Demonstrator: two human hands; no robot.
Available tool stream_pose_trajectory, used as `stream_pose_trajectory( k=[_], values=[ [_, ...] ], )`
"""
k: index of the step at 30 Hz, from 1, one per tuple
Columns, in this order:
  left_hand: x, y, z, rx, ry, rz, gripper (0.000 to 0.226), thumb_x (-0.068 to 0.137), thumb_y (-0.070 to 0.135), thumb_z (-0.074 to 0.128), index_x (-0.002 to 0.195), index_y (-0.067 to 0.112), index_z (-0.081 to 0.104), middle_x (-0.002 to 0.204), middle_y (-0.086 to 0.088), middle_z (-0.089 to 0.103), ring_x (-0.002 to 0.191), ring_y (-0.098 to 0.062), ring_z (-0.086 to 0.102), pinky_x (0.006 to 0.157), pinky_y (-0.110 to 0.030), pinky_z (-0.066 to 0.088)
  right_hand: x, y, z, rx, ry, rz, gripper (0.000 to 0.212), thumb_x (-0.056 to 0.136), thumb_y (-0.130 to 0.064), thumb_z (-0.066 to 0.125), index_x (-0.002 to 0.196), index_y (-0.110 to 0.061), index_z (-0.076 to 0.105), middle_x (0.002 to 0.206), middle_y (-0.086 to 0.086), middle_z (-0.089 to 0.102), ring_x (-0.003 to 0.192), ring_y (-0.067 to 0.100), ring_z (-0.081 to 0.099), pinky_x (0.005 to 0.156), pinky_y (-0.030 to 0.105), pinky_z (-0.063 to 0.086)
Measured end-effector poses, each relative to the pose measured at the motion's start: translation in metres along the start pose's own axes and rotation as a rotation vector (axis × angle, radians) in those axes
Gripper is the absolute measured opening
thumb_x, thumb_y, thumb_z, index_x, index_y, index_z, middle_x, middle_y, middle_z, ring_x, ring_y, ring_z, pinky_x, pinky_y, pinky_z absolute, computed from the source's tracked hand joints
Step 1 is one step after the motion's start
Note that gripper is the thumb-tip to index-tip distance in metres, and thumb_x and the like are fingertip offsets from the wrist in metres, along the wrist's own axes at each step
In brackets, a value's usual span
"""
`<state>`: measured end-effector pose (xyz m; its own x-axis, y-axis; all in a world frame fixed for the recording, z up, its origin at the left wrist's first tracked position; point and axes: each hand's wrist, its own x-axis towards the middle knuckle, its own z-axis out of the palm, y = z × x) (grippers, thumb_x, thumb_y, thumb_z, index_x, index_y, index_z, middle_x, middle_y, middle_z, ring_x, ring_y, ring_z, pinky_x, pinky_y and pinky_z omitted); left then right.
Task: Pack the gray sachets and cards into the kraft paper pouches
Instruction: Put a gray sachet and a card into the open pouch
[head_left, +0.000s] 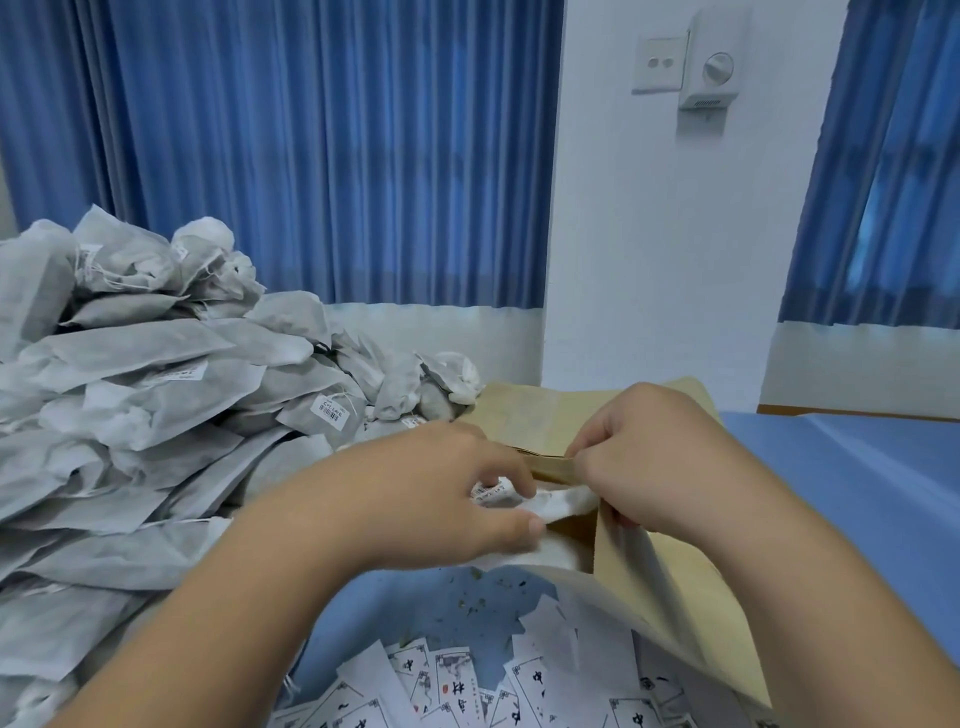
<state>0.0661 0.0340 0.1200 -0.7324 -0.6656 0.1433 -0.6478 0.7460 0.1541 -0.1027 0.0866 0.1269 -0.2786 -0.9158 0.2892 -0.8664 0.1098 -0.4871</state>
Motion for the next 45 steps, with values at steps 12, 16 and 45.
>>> stream_pose_trajectory(
  k=[12,16,45],
  values=[
    [-0.006,-0.012,-0.005,0.070,-0.015,-0.001,0.051,0.083,0.040,0.062,0.125,0.060,0.043,0.131,0.030,0.041,0.113,0.005,0.045,0.090,-0.020,0.041,0.000,0.004,-0.007,0.078,-0.003,0.045,0.031,0.069,-0.003,0.045,0.081,-0.009,0.074,0.068,0.016,0.063,0.054,0.019,0.046,0.050,0.028,0.043],
    [0.000,-0.013,-0.003,-0.014,0.112,-0.006,0.031,0.087,0.044,0.056,0.117,0.052,0.057,0.116,0.022,0.056,0.090,0.006,0.052,0.084,-0.022,0.046,-0.003,0.001,-0.004,0.060,-0.002,0.010,0.035,0.065,-0.004,0.042,0.083,-0.006,0.072,0.076,0.020,0.065,0.056,0.018,0.044,0.050,0.026,0.038],
    [-0.041,-0.100,-0.052,0.567,0.353,-0.516,0.061,0.081,0.054,0.059,0.136,0.038,0.039,0.141,0.003,0.038,0.129,-0.022,0.038,0.101,-0.044,0.035,-0.009,-0.023,0.014,0.018,0.021,-0.048,0.023,0.071,-0.015,0.055,0.065,-0.031,0.071,0.066,-0.011,0.066,0.064,0.005,0.060,0.060,0.023,0.052]
  ],
)
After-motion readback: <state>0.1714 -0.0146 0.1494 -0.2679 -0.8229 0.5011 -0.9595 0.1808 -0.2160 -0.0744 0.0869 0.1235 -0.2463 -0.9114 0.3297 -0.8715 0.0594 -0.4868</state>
